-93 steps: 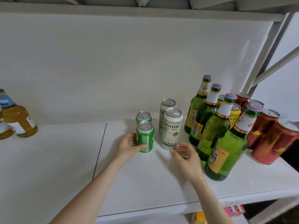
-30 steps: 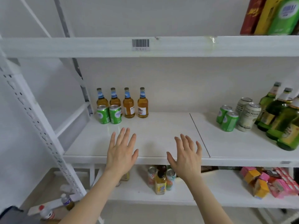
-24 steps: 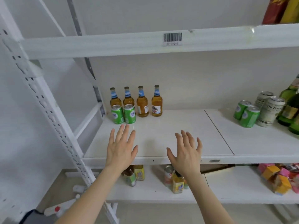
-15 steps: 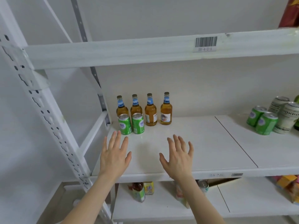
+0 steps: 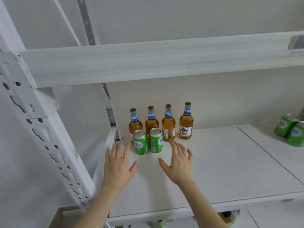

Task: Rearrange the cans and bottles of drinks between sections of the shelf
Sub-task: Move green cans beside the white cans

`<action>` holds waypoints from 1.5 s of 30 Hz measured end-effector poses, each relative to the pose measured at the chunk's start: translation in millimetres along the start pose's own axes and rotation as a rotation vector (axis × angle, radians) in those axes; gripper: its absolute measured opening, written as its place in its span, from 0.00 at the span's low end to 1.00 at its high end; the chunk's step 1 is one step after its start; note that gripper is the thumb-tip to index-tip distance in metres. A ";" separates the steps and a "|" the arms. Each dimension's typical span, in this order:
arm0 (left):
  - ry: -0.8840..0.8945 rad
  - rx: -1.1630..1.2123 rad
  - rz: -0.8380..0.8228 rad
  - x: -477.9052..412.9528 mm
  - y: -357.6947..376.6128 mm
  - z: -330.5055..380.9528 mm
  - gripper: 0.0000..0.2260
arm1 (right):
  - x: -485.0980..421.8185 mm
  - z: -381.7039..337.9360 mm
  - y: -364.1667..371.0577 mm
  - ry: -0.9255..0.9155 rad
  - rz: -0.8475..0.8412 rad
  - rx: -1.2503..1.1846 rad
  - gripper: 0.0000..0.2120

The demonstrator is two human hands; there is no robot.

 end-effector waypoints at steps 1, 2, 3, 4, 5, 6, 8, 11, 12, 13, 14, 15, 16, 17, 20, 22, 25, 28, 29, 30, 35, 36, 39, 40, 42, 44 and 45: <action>-0.021 0.053 -0.027 -4.3 9.4 -3.2 0.33 | -5.0 -0.4 5.8 0.010 -0.005 -0.043 0.38; -0.043 0.107 -0.054 -8.1 19.6 -4.8 0.34 | -10.5 -0.4 10.8 0.024 -0.022 -0.089 0.38; -0.067 0.170 -0.082 -11.5 29.7 -5.2 0.36 | -16.2 -0.2 15.4 0.043 -0.041 -0.132 0.38; -0.093 0.243 -0.101 -14.1 38.8 -4.4 0.37 | -21.6 0.0 18.6 0.067 -0.055 -0.170 0.38; -0.127 0.322 -0.116 -16.3 45.5 -2.9 0.37 | -26.3 0.5 21.6 0.093 -0.071 -0.210 0.37; -0.168 0.405 -0.135 -19.0 50.2 -0.9 0.38 | -31.2 1.2 25.3 0.114 -0.083 -0.254 0.37; -0.256 0.551 -0.171 -25.3 58.7 2.1 0.38 | -42.4 2.1 33.1 0.140 -0.110 -0.328 0.36; -0.343 0.639 -0.185 -34.2 73.3 0.8 0.39 | -60.6 5.0 46.7 0.192 -0.170 -0.411 0.36; -0.360 0.657 -0.194 -36.5 77.8 0.3 0.39 | -65.7 5.5 50.2 0.206 -0.185 -0.438 0.36; -0.378 0.683 -0.207 -38.6 82.2 0.2 0.40 | -69.8 5.7 53.4 0.221 -0.201 -0.462 0.36; -0.400 0.713 -0.222 -40.5 86.8 0.1 0.39 | -73.3 6.1 56.6 0.231 -0.218 -0.485 0.37; -0.421 0.740 -0.234 -42.1 90.8 -0.1 0.39 | -76.0 6.6 60.1 0.242 -0.238 -0.507 0.39; -0.436 0.762 -0.242 -43.6 94.9 -0.4 0.39 | -78.5 8.1 64.3 0.249 -0.258 -0.528 0.41; -0.447 0.782 -0.246 -44.9 99.1 -0.8 0.40 | -81.0 10.2 68.3 0.255 -0.274 -0.548 0.44; -0.474 0.846 -0.266 -47.9 113.3 -2.2 0.41 | -91.0 19.5 82.6 0.256 -0.297 -0.614 0.48; -0.473 0.915 -0.272 -51.6 121.7 0.6 0.39 | -96.0 20.3 84.0 0.238 -0.306 -0.663 0.44; -0.470 1.056 -0.284 -60.4 127.7 7.3 0.34 | -105.0 23.7 91.7 0.213 -0.314 -0.743 0.37; -0.484 1.130 -0.273 -71.7 135.7 7.3 0.32 | -113.7 23.5 98.6 0.170 -0.310 -0.824 0.36; -0.489 1.140 -0.267 -74.2 138.9 5.7 0.31 | -115.4 21.9 100.6 0.158 -0.315 -0.853 0.35; -0.490 1.152 -0.265 -75.8 141.2 4.6 0.30 | -116.3 20.2 101.8 0.147 -0.321 -0.883 0.34; -0.464 1.163 -0.252 -77.4 144.4 2.0 0.30 | -117.5 17.7 105.8 0.169 -0.317 -1.000 0.32; -0.460 1.165 -0.248 -77.0 144.8 1.7 0.29 | -117.2 18.2 106.6 0.179 -0.321 -1.011 0.31; -0.458 1.185 -0.269 -71.6 143.2 1.6 0.27 | -114.5 18.6 103.8 0.194 -0.325 -1.047 0.30; -0.456 1.195 -0.273 -69.2 140.9 2.0 0.27 | -112.6 18.7 101.0 0.198 -0.328 -1.063 0.29; -0.457 1.212 -0.294 -62.9 135.6 2.9 0.28 | -108.4 20.8 97.0 0.224 -0.335 -1.104 0.28; -0.459 1.221 -0.330 -56.4 129.7 3.8 0.29 | -103.4 25.2 93.3 0.279 -0.337 -1.147 0.26; -0.460 1.219 -0.348 -52.9 126.4 4.2 0.28 | -100.0 27.0 90.0 0.307 -0.338 -1.165 0.25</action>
Point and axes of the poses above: each hand's wrist, its own x-axis away from the middle knuckle, its own y-axis out of the palm, z = x × y, the point moved 4 cm from there along -x, towards the middle knuckle, and after that the axes turned 1 degree about -y, right-handed, at the moved point
